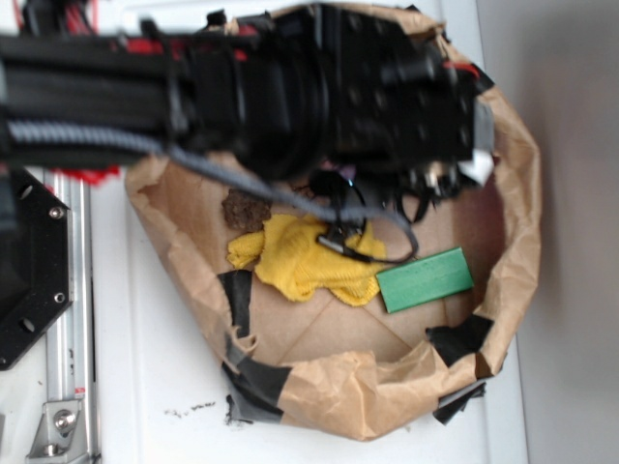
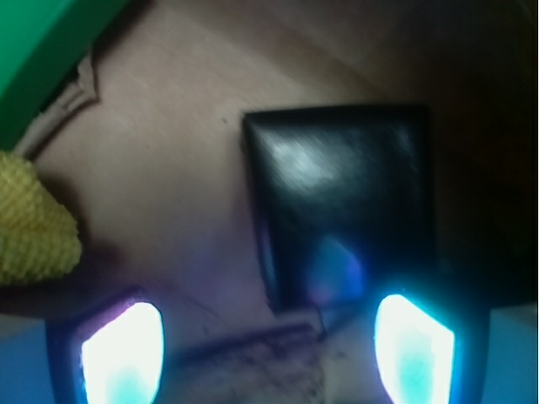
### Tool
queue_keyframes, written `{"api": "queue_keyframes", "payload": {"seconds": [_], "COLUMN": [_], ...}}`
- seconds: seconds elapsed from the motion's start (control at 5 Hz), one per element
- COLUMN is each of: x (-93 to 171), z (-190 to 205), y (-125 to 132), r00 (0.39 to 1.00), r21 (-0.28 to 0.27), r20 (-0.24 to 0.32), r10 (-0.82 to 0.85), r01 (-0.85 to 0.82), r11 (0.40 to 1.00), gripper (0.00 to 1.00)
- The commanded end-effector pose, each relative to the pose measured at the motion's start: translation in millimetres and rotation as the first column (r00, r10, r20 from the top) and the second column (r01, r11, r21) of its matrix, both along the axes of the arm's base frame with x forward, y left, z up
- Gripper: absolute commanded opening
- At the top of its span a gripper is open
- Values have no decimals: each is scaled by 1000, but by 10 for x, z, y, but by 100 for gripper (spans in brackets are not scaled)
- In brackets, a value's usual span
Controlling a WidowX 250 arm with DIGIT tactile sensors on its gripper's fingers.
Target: Grab the black box.
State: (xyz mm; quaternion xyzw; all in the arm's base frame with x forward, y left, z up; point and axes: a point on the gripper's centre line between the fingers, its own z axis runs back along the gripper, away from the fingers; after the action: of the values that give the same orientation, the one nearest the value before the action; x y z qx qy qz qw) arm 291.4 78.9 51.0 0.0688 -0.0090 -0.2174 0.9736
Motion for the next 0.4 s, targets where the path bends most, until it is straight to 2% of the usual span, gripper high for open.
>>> {"api": "queue_keyframes", "payload": {"seconds": [0.0,0.2], "x": [-32,165], "z": [335,198], "y": [332,202], "r00": [985,988], "r21": [-57,-95], "r20": [125,110], "r10": [120,110], "r01": [-114,-100], "r11": [992,990], "gripper": [100,100]}}
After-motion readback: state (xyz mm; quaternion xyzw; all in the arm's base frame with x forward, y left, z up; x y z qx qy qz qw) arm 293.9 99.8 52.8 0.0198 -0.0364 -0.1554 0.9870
